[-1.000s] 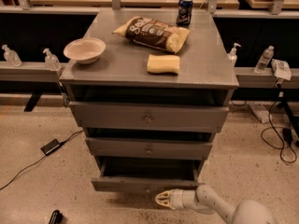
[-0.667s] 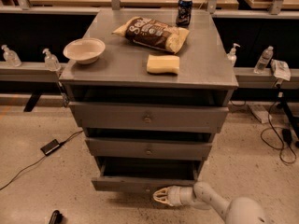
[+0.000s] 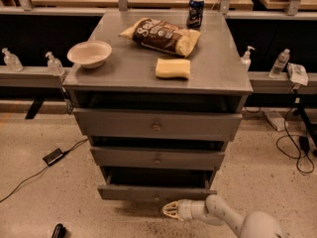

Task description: Close bottom drawer

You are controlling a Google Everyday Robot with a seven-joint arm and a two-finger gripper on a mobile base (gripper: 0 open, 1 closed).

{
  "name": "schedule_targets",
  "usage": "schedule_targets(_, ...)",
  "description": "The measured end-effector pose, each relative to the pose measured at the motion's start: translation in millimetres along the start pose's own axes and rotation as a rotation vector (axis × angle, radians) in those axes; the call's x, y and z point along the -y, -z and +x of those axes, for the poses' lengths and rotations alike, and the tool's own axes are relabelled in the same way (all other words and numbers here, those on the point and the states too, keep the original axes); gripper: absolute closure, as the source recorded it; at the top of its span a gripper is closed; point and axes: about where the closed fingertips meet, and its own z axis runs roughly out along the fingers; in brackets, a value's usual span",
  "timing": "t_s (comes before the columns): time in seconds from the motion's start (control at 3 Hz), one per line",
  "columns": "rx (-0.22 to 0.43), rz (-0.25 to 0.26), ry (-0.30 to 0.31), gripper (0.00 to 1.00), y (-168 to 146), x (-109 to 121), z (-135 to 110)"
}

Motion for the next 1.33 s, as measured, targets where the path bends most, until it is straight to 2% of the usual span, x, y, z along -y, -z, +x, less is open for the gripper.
schedule_targets(0.33, -0.016, 0.005, 0.024, 1.0, -9, 8, 3)
schedule_targets(0.67, -0.04, 0.017, 0.06, 1.0, -17, 32, 12)
schedule_targets(1.0, -0.041, 0.022, 0.064, 1.0, -17, 34, 13)
schedule_targets(1.33, -0.034, 0.052, 0.087, 1.0, -19, 56, 13)
